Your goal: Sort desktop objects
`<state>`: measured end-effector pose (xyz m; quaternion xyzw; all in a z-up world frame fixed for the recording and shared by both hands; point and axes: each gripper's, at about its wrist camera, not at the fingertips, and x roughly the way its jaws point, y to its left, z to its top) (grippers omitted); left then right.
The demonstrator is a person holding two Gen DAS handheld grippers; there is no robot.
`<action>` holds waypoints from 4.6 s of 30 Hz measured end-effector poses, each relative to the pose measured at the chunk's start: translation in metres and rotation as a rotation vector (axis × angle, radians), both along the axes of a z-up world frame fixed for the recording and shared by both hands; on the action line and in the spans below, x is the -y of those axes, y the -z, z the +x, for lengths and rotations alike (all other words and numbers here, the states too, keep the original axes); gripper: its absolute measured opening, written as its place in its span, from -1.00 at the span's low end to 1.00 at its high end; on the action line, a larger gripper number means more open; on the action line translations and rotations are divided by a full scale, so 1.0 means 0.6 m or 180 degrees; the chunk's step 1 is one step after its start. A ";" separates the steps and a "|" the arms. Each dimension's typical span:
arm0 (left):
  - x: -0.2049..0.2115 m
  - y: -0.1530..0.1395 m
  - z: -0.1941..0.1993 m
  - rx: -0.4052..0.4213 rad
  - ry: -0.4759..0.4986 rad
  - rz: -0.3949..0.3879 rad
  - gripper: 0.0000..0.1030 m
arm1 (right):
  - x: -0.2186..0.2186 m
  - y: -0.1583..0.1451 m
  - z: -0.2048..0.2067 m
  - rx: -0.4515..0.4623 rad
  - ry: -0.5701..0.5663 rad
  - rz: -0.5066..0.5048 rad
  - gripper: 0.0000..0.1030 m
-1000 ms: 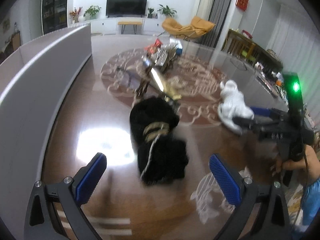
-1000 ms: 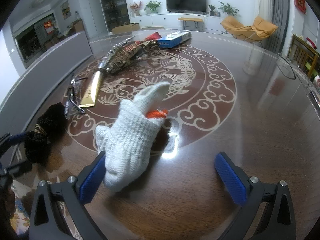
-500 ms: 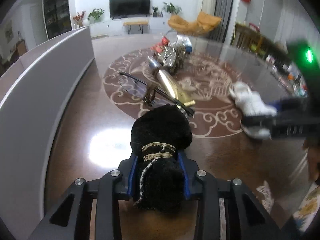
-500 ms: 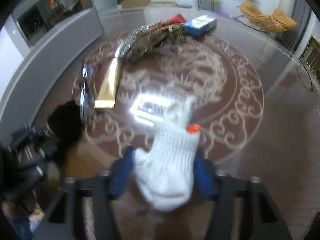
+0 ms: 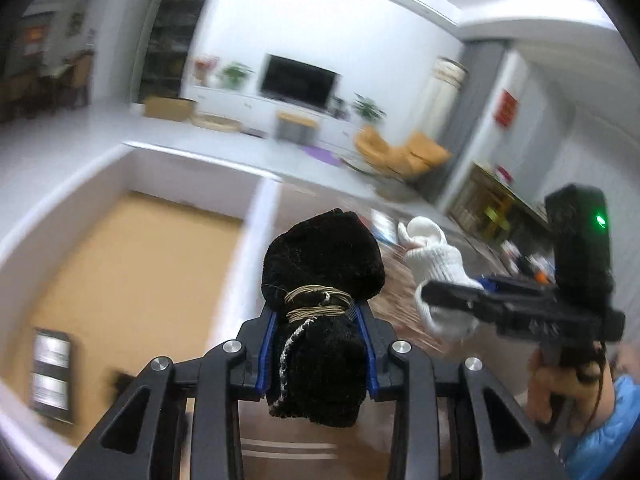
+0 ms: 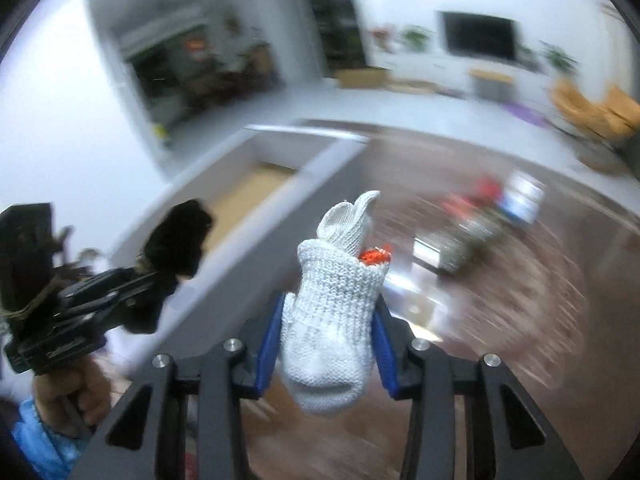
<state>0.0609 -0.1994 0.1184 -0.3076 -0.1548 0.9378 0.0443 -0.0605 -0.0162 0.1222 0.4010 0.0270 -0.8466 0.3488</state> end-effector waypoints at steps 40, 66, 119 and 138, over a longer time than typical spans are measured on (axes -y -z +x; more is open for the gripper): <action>-0.190 0.071 -0.017 0.0297 0.0412 -0.0488 1.00 | -0.274 0.273 -0.013 -0.0173 0.1490 0.0858 1.00; -0.247 0.281 -0.313 0.1135 -0.0469 -0.0637 1.00 | -0.290 0.294 -0.011 0.0161 0.1497 0.0811 1.00; -0.207 0.272 -0.146 0.0765 0.0265 -0.0875 -0.69 | -0.137 0.262 -0.168 0.0313 0.0901 0.0432 0.82; -0.202 0.277 -0.128 0.0739 0.0218 -0.0919 -0.69 | -0.057 0.284 -0.203 0.0047 0.0607 0.0931 -0.44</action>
